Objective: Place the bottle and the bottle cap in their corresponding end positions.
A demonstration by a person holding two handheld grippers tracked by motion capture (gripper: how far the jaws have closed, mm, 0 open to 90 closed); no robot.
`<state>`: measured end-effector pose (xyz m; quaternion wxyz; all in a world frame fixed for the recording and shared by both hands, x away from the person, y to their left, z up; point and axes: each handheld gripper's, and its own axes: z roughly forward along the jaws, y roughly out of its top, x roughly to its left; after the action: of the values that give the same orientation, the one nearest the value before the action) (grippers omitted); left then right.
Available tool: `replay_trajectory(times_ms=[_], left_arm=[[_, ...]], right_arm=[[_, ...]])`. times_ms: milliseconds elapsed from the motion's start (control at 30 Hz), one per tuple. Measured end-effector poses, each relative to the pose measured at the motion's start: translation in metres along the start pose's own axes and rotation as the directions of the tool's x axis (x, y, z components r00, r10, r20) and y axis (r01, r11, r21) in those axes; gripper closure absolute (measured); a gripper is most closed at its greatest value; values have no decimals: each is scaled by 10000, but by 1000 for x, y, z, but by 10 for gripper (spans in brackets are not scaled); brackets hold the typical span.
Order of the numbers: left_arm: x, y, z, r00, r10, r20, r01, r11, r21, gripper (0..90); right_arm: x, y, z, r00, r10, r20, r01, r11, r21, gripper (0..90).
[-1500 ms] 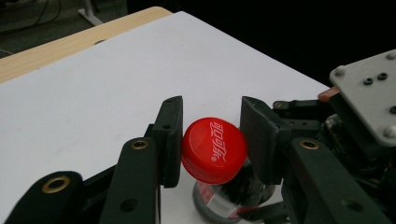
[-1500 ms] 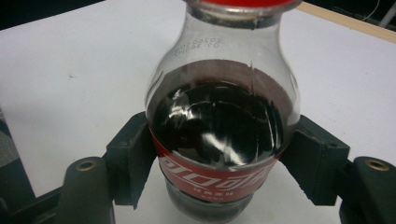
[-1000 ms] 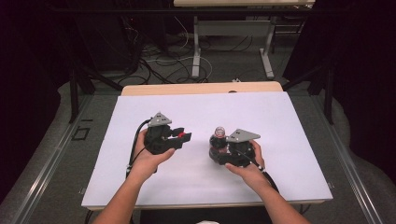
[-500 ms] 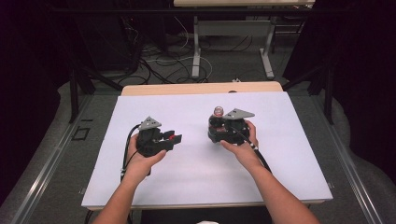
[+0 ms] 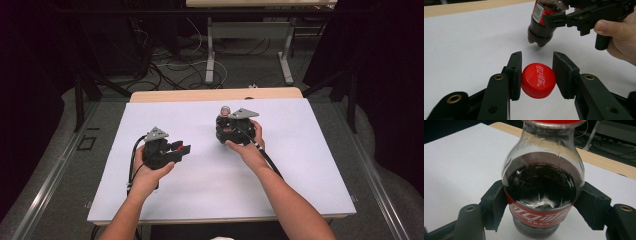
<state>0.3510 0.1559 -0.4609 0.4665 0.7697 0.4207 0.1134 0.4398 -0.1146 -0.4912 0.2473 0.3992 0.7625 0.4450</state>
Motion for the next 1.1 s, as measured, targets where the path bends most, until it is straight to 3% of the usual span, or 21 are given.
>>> replay_trajectory(times_ms=[267, 733, 867, 1100], left_arm=[[1, -2, 2, 9999, -96, 63, 96, 9999, 37, 610], [1, -5, 5, 9999, -100, 57, 99, 9998, 174, 610], [0, -7, 10, 9999, -135, 64, 133, 9997, 210, 610], [-10, -11, 26, 9998, -24, 219, 16, 9993, 376, 610]], right_arm=[[10, -3, 18, 9999, -128, 110, 126, 9997, 196, 300], [16, -18, 28, 9991, 327, 285, -332, 9993, 168, 294], [14, -22, 28, 9992, 361, 172, -359, 9992, -157, 288], [13, -24, 29, 9992, 381, 128, -382, 9992, 67, 216]])
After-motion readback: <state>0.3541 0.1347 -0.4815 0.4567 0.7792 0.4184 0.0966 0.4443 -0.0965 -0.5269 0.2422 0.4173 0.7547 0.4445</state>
